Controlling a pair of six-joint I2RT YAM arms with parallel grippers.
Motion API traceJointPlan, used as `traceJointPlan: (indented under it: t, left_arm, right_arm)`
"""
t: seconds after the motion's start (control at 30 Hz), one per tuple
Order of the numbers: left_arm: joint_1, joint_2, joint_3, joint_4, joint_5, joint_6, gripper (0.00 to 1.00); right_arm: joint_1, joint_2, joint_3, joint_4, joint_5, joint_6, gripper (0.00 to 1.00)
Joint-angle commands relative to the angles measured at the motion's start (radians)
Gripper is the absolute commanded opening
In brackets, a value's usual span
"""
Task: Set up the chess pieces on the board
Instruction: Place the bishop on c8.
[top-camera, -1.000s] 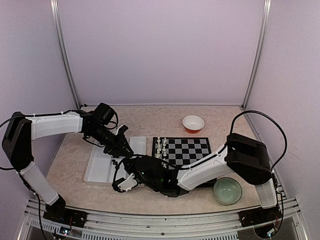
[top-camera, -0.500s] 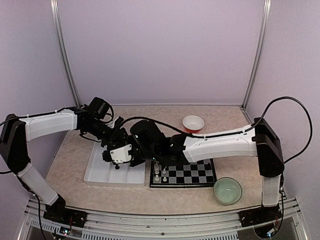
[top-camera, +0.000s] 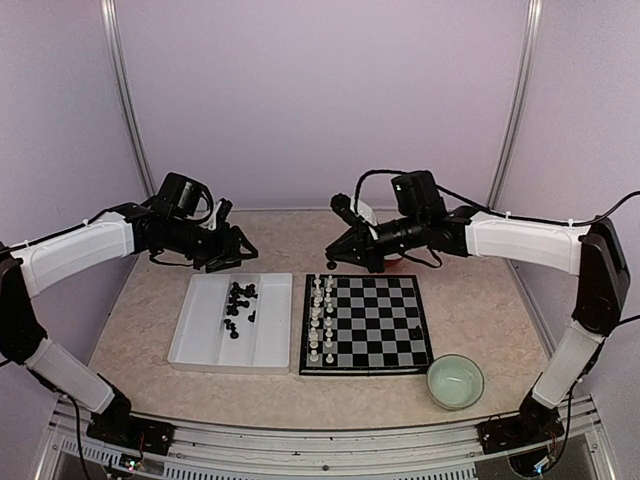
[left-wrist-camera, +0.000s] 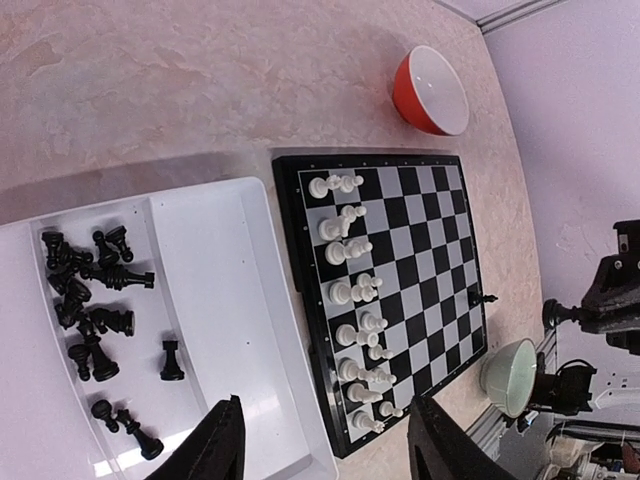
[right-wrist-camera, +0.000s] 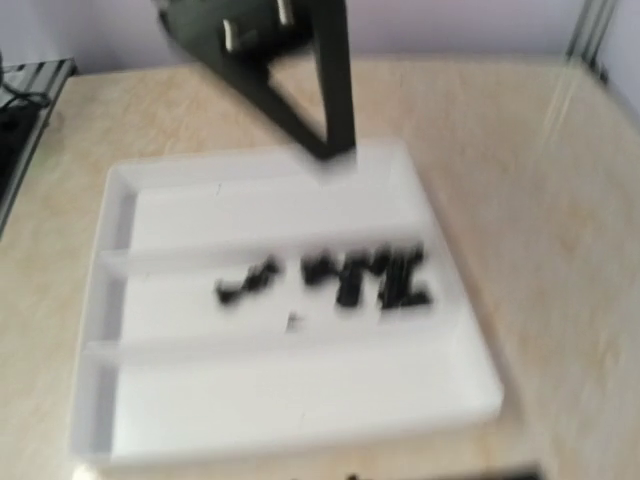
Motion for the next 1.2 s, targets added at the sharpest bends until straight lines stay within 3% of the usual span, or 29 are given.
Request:
traceJointPlan:
  t: [0.0,0.27,0.53,0.77,0.93,1.17]
  left_arm:
    - [-0.015,-0.039,0.020,0.035,-0.063,0.016,0.56]
    - [-0.070,-0.027,0.014,0.058,-0.124,0.032,0.56]
    - [-0.094,0.017,0.020,0.072,-0.124,0.041,0.56]
    - [-0.103,0.034,0.018,0.105,-0.127,0.040,0.56]
    - [-0.111,0.024,0.012,0.102,-0.235,0.042,0.56]
    - [-0.117,0.011,-0.007,0.119,-0.251,0.041,0.56]
  right_arm:
    - [-0.101,-0.109,-0.148,0.031,-0.156,0.053,0.00]
    - [-0.315,-0.242,-0.353,-0.017,-0.130,-0.098,0.00]
    - [-0.481,-0.263,-0.461,-0.030,-0.160,-0.202,0.00]
    - [-0.512,-0.202,-0.499,0.011,-0.174,-0.211,0.00]
    - [-0.514,-0.112,-0.479,0.009,-0.194,-0.206,0.00]
    - [-0.514,-0.036,-0.464,0.023,-0.198,-0.195,0.00]
